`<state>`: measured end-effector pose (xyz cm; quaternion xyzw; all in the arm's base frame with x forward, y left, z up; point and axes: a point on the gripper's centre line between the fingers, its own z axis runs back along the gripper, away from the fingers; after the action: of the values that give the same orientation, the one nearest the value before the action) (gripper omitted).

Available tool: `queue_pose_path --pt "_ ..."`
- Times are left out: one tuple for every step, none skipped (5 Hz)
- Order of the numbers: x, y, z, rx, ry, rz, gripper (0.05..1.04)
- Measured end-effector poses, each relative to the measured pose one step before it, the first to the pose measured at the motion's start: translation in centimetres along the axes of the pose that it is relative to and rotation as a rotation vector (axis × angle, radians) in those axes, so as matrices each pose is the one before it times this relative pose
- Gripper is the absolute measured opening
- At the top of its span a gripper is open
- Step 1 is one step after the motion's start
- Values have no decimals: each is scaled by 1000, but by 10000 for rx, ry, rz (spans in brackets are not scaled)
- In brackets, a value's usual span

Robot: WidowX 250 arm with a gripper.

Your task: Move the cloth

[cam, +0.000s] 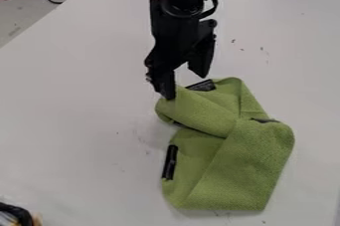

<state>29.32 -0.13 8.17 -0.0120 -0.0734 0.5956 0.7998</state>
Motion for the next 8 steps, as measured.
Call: queue_pose_path --pt "398 -537 -1872 285 679 166 999" --pt "128 160 -501 -105 290 -9 987" --pt "-118 153 -436 146 96 -5 902" --pt "-369 229 -756 437 336 85 608" --pt "-58 -92 -509 351 115 81 316" --pt "96 -246 -55 -11 -16 -25 124" --pt "7 -172 65 -99 -220 -431 62" --pt "-433 -463 2006 -497 -857 -963 58"
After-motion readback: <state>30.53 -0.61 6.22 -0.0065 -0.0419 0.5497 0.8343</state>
